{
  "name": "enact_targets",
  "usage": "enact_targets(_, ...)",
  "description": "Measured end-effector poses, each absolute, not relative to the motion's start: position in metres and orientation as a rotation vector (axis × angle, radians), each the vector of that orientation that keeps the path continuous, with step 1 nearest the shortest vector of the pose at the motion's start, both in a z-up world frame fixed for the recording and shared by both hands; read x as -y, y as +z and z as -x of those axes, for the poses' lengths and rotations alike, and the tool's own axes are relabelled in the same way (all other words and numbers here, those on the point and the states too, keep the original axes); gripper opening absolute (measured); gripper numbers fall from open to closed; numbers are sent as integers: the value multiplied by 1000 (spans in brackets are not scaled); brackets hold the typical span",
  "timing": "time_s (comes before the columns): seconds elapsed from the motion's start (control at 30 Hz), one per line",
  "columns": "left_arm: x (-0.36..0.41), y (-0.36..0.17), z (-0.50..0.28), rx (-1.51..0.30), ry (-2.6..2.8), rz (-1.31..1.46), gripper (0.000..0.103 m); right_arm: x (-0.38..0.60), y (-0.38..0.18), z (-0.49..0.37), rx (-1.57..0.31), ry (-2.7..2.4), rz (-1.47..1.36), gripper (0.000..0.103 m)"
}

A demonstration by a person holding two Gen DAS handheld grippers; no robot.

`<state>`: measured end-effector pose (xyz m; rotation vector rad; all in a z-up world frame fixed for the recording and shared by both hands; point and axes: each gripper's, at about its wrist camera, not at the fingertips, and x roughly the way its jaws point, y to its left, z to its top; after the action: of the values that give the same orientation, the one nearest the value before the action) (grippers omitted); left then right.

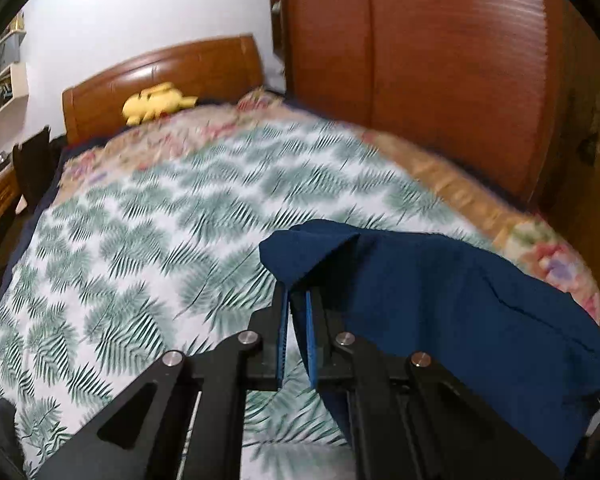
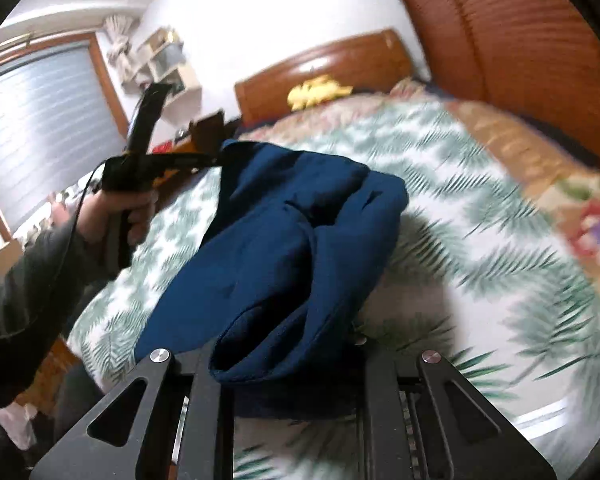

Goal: Fold large clothes
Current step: 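Lift and carry the folded jacket with both grippers toward the bed corner by the wardrobe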

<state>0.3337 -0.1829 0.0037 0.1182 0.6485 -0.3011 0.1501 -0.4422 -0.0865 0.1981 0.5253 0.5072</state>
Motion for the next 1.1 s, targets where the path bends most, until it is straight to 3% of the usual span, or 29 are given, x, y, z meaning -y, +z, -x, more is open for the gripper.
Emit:
enact_targets(0.43, 376, 32, -338, -585, -537, -142, 6, 596, -23, -111, -474, 143, -35, 15)
enact_targets(0.77, 482, -13, -353, -684, -635, -189, 8, 677, -60, -107, -569, -57, -19, 16)
enact_targets(0.87, 497, -26, -352, -729, -621, -237, 10, 693, -86, -115, -640, -121, -43, 28)
enact_targets(1.0, 486, -30, -345, -762, -660, -231, 14, 706, -88, -105, -618, -211, -55, 68)
enact_targets(1.1, 475, -31, -330, -753, -679, -271, 18, 704, -74, -91, -565, -260, -42, 70)
